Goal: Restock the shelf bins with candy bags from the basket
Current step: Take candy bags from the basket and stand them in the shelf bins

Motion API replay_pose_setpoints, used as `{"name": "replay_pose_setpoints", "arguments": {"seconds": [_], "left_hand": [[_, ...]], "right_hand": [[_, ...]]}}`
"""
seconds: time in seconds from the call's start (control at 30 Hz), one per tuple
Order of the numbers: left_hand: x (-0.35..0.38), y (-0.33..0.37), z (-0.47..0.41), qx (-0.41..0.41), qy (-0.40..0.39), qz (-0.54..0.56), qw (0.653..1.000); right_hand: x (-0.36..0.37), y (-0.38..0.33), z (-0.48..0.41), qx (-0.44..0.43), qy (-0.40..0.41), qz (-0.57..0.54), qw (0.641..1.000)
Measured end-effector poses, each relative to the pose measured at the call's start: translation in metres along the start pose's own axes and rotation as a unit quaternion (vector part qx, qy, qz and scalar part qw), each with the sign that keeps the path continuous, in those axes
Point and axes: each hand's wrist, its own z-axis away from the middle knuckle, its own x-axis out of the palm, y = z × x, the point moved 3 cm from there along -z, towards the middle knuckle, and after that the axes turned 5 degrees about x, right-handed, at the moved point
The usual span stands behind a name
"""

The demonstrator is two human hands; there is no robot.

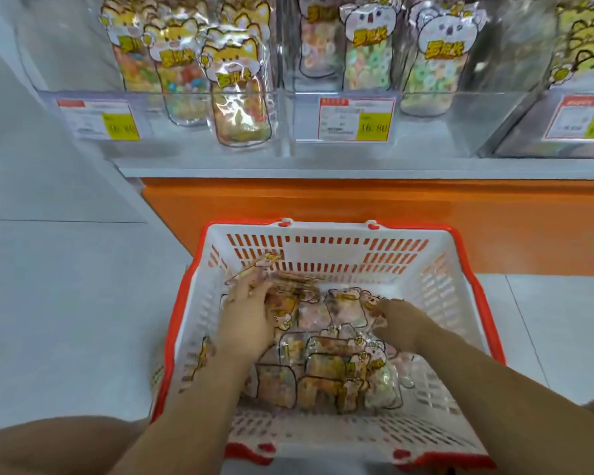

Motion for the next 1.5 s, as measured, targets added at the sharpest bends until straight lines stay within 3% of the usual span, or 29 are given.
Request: {"name": "replay_pose_setpoints", "arguments": {"seconds": [0.07, 0.1, 0.27, 0.37, 0.43, 0.57, 0.63, 0.73, 0.9, 0.97, 1.1, 1.27, 1.4, 1.5], "left_hand": [[-0.012, -0.001, -0.009, -0.03, 0.072, 0.013, 0.997], [-0.013, -0.006, -0.016, -0.046, 0.073, 0.015, 0.996], [0.007, -0.031, -0.037, -0.064, -0.089, 0.017, 0.994], [0.014, -0.033, -0.032, -0.063, -0.064, 0.008, 0.996], [0.017, -0.032, -0.028, -0.057, -0.028, 0.013, 0.998], [0.021, -0.033, -0.014, -0.035, 0.028, 0.03, 0.999], [0.025, -0.037, -0.005, -0.026, 0.058, 0.039, 0.997], [0.029, -0.036, 0.005, -0.026, 0.084, 0.043, 0.995], [0.032, -0.032, 0.005, -0.056, 0.046, 0.065, 0.995], [0.033, -0.033, 0.004, -0.065, 0.041, 0.074, 0.994], [0.033, -0.034, 0.005, -0.053, 0.051, 0.064, 0.995], [0.006, -0.022, 0.009, -0.033, 0.115, 0.106, 0.987], [-0.024, -0.002, 0.016, -0.026, 0.132, 0.154, 0.979], [-0.049, 0.018, 0.02, -0.045, 0.153, 0.203, 0.966]], "right_hand": [[0.003, -0.012, -0.009, -0.015, -0.007, -0.016, 1.0], [0.004, -0.021, -0.015, -0.024, -0.007, -0.032, 0.999], [-0.002, -0.071, -0.04, -0.086, 0.026, -0.089, 0.992], [-0.005, -0.088, -0.051, -0.059, 0.006, -0.266, 0.962], [-0.002, -0.099, -0.053, 0.019, -0.068, -0.457, 0.887], [0.018, -0.121, -0.061, 0.178, -0.146, -0.72, 0.655], [0.027, -0.129, -0.071, 0.219, -0.134, -0.758, 0.6], [0.036, -0.143, -0.092, 0.246, -0.132, -0.74, 0.612], [0.048, -0.14, -0.12, 0.26, -0.09, -0.718, 0.639], [0.054, -0.135, -0.119, 0.223, -0.103, -0.739, 0.627], [0.064, -0.12, -0.098, 0.277, -0.055, -0.76, 0.586], [0.051, -0.096, -0.049, 0.248, 0.036, -0.718, 0.649], [0.019, -0.087, 0.002, 0.168, 0.111, -0.684, 0.701], [0.0, -0.074, 0.039, 0.122, 0.149, -0.692, 0.696]]}}
